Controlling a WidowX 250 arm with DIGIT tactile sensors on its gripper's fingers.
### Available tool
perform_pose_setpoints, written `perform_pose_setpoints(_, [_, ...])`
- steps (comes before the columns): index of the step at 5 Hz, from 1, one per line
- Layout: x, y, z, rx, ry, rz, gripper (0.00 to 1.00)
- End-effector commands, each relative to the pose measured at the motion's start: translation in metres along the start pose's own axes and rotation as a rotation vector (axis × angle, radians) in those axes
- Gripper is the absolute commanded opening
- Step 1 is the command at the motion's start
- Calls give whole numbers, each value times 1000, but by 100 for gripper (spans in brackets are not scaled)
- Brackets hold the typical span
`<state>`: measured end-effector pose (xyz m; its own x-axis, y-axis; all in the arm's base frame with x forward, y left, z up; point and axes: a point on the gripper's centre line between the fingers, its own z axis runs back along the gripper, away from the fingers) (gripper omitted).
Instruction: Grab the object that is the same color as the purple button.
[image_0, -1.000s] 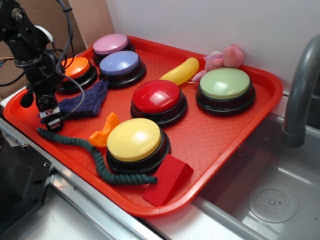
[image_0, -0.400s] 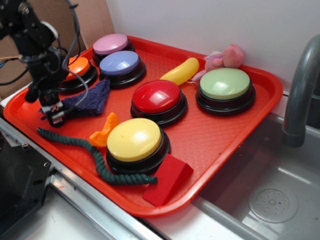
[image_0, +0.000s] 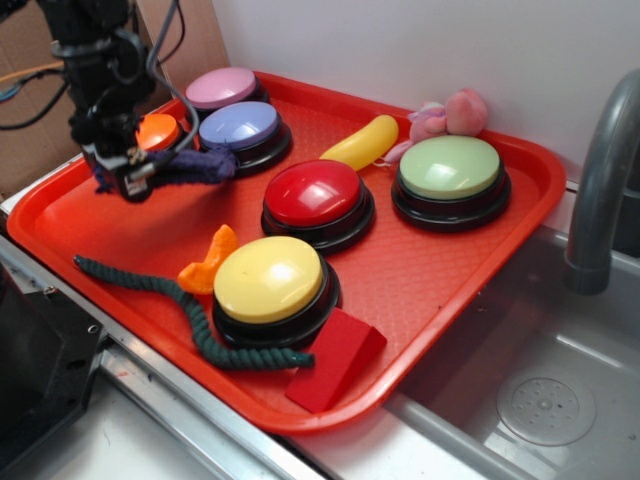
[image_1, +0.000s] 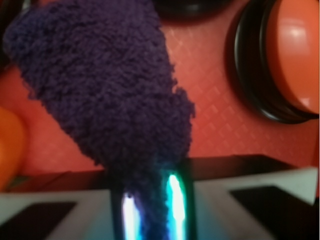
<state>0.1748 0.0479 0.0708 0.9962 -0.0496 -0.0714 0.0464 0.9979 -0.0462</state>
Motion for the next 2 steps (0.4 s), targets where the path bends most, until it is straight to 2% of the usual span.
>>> perform_pose_setpoints(1, [29,-35,79,75,-107,-7,0])
perform_pose_setpoints(2, [34,-52,103,102,-128,50,0])
